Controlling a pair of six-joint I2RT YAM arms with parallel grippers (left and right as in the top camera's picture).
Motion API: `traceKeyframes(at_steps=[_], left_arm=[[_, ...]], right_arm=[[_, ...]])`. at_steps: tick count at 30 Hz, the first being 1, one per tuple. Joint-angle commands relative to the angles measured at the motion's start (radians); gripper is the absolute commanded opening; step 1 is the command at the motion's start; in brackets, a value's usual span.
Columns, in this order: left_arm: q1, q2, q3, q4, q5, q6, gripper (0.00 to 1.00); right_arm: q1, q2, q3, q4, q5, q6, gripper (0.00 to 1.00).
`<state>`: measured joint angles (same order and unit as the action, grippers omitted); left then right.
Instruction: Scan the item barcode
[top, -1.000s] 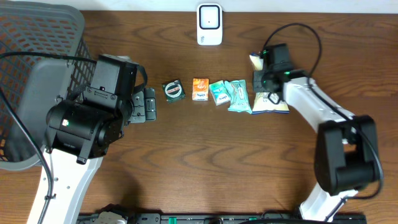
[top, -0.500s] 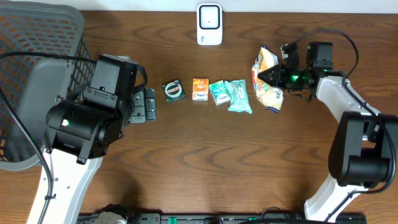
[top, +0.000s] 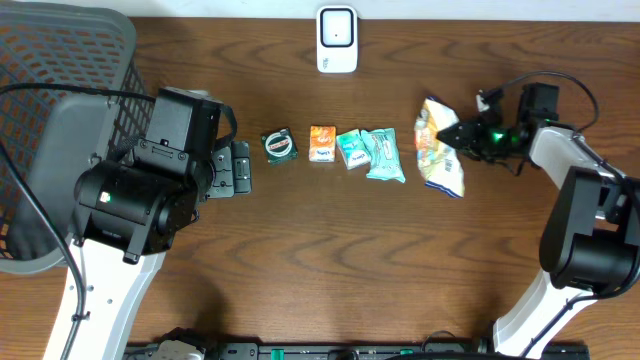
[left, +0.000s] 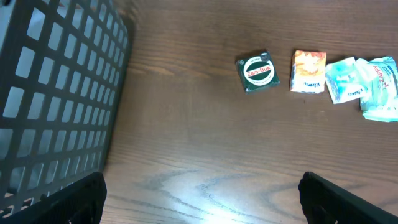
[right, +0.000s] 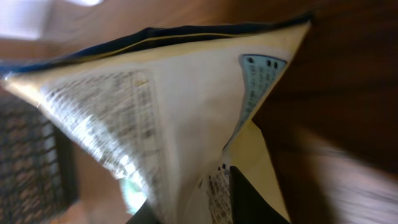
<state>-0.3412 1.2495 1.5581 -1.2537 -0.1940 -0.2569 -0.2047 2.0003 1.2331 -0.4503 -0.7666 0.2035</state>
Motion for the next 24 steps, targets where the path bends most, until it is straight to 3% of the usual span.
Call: traceKeyframes(at_steps=[1,6,11,16,20,24], left_arm=[[0.005,0.005,0.008,-0.003,-0.017,0.009,0.98],[0.005,0.005,0.008,-0.003,-0.017,0.009,0.98],[0.005,0.005,0.008,-0.003,-0.017,0.009,0.98],[0.005,0.005,0.008,-0.003,-0.017,0.01,0.98],[0.005,0.005,0.008,-0.003,-0.017,0.009,0.98],[0.005,0.005,0.008,-0.003,-0.017,0.009,0.98]], right_arm=[[-0.039,0.008,-0.006,-0.014,0.188,0.005,0.2],[-0.058,-0.005,0.007,-0.016,0.165,0.006,0.2],[-0.046,-0.036,0.011,-0.018,0.154,0.005,0.01],[-0.013,-0.089,0.011,-0.014,0.137,0.006,0.01],[-0.003,-0.142,0.011,0.047,-0.07,0.016,0.01],[-0.005,-0.158,0.011,0.164,-0.279,0.113,0.01]])
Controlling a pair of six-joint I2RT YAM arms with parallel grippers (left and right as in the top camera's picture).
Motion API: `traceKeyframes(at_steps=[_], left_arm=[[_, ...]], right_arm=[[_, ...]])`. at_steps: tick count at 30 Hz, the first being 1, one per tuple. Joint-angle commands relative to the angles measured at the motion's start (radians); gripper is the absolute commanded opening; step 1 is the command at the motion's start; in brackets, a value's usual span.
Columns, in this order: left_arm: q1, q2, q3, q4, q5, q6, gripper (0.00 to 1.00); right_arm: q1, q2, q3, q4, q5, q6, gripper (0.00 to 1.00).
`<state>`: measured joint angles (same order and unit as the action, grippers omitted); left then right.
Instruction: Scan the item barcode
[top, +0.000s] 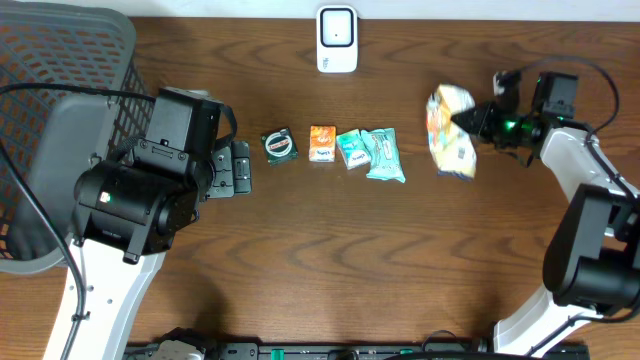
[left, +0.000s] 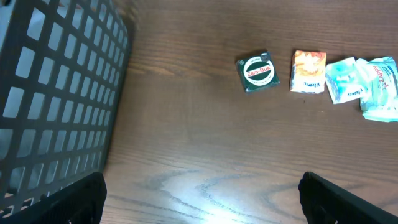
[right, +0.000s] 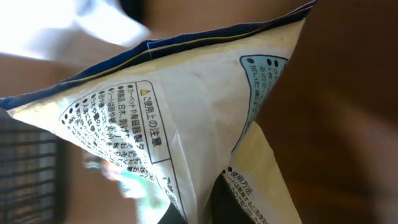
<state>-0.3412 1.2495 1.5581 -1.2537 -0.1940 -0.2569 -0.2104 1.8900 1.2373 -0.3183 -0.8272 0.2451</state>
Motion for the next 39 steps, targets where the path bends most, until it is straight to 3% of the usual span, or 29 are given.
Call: traceKeyframes(at_steps=[1,15,23,26,28,30,33,36,39], left_arm=[[0.005,0.005,0.008,-0.003,-0.017,0.009,0.98],[0.005,0.005,0.008,-0.003,-0.017,0.009,0.98],[0.005,0.005,0.008,-0.003,-0.017,0.009,0.98],[0.005,0.005,0.008,-0.003,-0.017,0.009,0.98],[0.005,0.005,0.008,-0.003,-0.017,0.009,0.98],[0.005,0.005,0.008,-0.003,-0.017,0.009,0.98],[0.005,0.005,0.008,-0.003,-0.017,0.009,0.98],[0.005,0.005,0.008,-0.003,-0.017,0.009,0.98],[0.005,0.005,0.008,-0.003,-0.017,0.009,0.98]], right_arm=[[0.001,-0.048,0.006,0.043,-0.235,0.085,0.01],[0.01,-0.042,-0.085,0.011,-0.317,0.072,0.01],[-0.023,-0.04,-0.214,0.004,0.047,0.072,0.01],[-0.05,-0.04,-0.197,0.014,0.07,0.068,0.01],[-0.069,-0.04,-0.168,0.008,0.069,0.054,0.1],[-0.082,-0.041,-0.13,-0.017,0.07,0.053,0.26],[-0.083,-0.041,-0.06,-0.07,0.07,0.034,0.31],[-0.076,-0.041,0.0,-0.117,0.07,0.026,0.47],[-0.072,-0.041,0.031,-0.134,0.099,0.008,0.54]])
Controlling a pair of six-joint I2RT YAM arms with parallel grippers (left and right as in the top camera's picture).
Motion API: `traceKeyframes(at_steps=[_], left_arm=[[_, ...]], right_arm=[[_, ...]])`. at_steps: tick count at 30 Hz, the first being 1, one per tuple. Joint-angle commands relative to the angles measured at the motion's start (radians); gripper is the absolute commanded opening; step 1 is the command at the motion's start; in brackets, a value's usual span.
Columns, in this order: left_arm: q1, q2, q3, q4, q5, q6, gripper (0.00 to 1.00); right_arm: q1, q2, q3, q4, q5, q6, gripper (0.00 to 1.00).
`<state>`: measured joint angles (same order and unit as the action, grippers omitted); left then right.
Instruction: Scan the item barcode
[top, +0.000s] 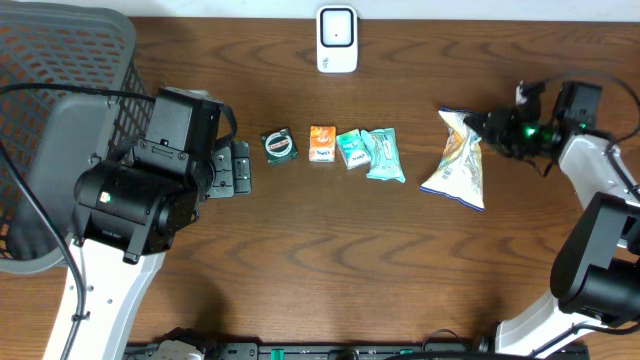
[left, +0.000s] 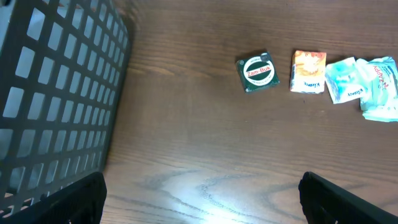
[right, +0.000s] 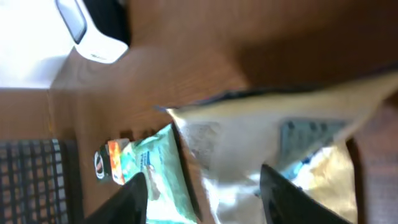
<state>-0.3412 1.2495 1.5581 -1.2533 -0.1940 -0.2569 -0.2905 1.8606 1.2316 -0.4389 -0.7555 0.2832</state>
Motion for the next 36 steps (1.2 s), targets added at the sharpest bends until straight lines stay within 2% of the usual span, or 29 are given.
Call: traceKeyframes(at_steps=[1,5,8,11,15,18,23,26,36], left_arm=[[0.005,0.005,0.008,-0.003,-0.017,0.009,0.98],[0.005,0.005,0.008,-0.003,-0.017,0.009,0.98],[0.005,0.005,0.008,-0.003,-0.017,0.009,0.98],[0.005,0.005,0.008,-0.003,-0.017,0.009,0.98],[0.005,0.005,0.008,-0.003,-0.017,0.009,0.98],[0.005,0.005,0.008,-0.003,-0.017,0.009,0.98],[0.005,0.005,0.008,-0.003,-0.017,0.009,0.98],[0.005,0.005,0.008,-0.003,-0.017,0.009,0.98],[0.005,0.005,0.008,-0.003,-0.017,0.01,0.98]], right_arm=[[0.008,-0.011,0.041,-0.016,0.063,-0.031,0.56],[0.005,-0.011,0.041,-0.03,0.272,-0.048,0.67],[0.005,-0.011,0.033,-0.047,0.414,-0.095,0.72],[0.005,-0.009,0.008,-0.048,0.412,-0.172,0.84],[0.006,-0.009,-0.047,-0.039,0.412,-0.244,0.92],[0.006,-0.009,-0.098,0.008,0.363,-0.25,0.93],[0.006,-0.009,-0.197,0.148,0.174,-0.262,0.93],[0.008,-0.009,-0.241,0.198,0.145,-0.262,0.93],[0.023,-0.009,-0.323,0.229,0.073,-0.262,0.92]])
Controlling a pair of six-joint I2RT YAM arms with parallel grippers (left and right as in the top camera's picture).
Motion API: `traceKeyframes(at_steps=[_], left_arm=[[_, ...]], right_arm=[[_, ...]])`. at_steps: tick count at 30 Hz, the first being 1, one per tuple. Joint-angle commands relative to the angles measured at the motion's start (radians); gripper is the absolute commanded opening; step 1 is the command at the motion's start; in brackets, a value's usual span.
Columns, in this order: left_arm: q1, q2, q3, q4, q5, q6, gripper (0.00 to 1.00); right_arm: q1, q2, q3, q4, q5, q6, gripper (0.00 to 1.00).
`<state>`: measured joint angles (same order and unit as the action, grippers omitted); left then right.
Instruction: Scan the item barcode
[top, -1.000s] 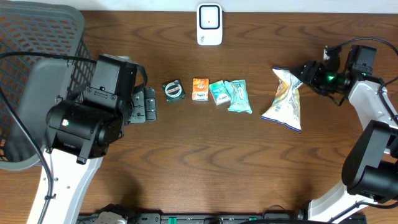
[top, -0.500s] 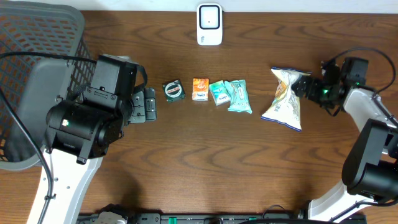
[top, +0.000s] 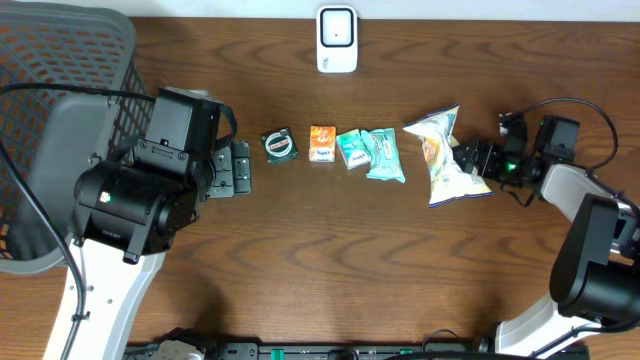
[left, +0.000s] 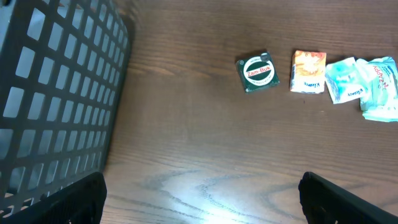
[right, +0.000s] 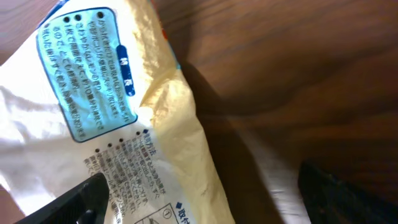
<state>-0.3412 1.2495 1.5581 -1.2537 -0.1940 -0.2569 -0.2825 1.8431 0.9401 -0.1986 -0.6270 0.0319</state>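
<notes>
The snack bag (top: 445, 155), yellow-white with Japanese print, lies crumpled on the table to the right of the item row. It fills the left of the right wrist view, printed back up (right: 118, 124). My right gripper (top: 480, 160) is open at the bag's right edge, its dark fingers spread wide (right: 211, 199) with the bag's edge near the left finger (right: 87, 199). The white barcode scanner (top: 337, 40) stands at the table's far edge. My left gripper (left: 202, 199) hangs open over bare wood by the basket, holding nothing.
A row of small items lies mid-table: a green tin (top: 279, 146), an orange pack (top: 322, 143) and two teal packs (top: 350, 148) (top: 384, 154). A black mesh basket (top: 60, 60) fills the far left corner. The right arm's cable loops by the right edge.
My right gripper has opened and let go of the snack bag. The bag now lies a little further left on the table, and the gripper sits lower at its right edge. The left arm has not moved.
My right gripper was shut on the snack bag at the right end of the row. Then it held the bag raised further right and back. Then the bag hung lower over the table. Now it lies released, with the gripper open.
</notes>
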Motion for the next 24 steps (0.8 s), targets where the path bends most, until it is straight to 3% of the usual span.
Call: traceKeyframes(at_steps=[1,7,14,24], left_arm=[[0.005,0.005,0.008,-0.003,-0.017,0.009,0.98],[0.005,0.005,0.008,-0.003,-0.017,0.009,0.98],[0.005,0.005,0.008,-0.003,-0.017,0.009,0.98],[0.005,0.005,0.008,-0.003,-0.017,0.009,0.98]], right_arm=[[0.014,0.008,-0.03,0.0,-0.075,-0.01,0.9],[0.014,0.007,0.039,0.053,-0.23,0.089,0.76],[0.026,0.007,0.114,0.063,-0.238,0.112,0.79],[0.151,0.008,0.1,0.038,0.087,0.074,0.85]])
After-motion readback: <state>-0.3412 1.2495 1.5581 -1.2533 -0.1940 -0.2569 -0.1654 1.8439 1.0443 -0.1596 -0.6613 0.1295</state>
